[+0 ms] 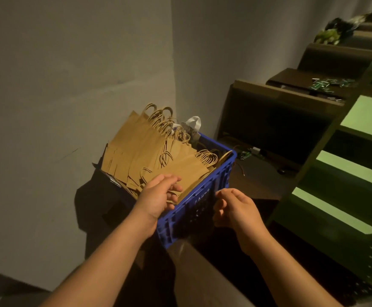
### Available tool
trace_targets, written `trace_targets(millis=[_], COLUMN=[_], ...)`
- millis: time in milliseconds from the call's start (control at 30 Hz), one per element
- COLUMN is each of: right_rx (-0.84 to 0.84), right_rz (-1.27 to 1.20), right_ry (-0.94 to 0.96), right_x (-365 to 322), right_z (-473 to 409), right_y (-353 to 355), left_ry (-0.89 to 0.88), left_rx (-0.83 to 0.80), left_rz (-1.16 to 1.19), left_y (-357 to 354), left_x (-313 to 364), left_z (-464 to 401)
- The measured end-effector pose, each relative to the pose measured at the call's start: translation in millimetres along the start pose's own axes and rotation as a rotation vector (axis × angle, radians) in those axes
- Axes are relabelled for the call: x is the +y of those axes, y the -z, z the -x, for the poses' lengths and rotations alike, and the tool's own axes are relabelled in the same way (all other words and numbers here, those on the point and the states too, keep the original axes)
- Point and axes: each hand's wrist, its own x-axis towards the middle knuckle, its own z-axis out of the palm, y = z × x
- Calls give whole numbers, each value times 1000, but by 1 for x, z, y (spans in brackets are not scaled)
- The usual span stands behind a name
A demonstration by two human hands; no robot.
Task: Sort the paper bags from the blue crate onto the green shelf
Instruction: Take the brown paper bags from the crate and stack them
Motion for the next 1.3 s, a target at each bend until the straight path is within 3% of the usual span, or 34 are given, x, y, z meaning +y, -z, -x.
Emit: trace_targets(millis=[167,533,633,767,967,1300], right_rx=[143,233,235,249,276,344], right_rz=[149,388,462,439,366,330], right_ry=[-21,-224,-237,-185,-158,-87], right_x=[-7,-7,-7,0,5,6], right_z=[-31,-83,-90,-98,-101,-89], right_y=[-22,-76,-89,-98,-105,-106], left_ry=[-8,-142,-79,3,-76,-156], left_rx=[-30,-101,-101,-109,-49,-16], left_rz=[-193,-1204,-1402,-1470,-1493,-1214], left_y=[19,40,46,55,63,69], left_x=[8,-5,-16,-30,-32,-16], left_z=[-46,-149,-165,-177,-178,-174])
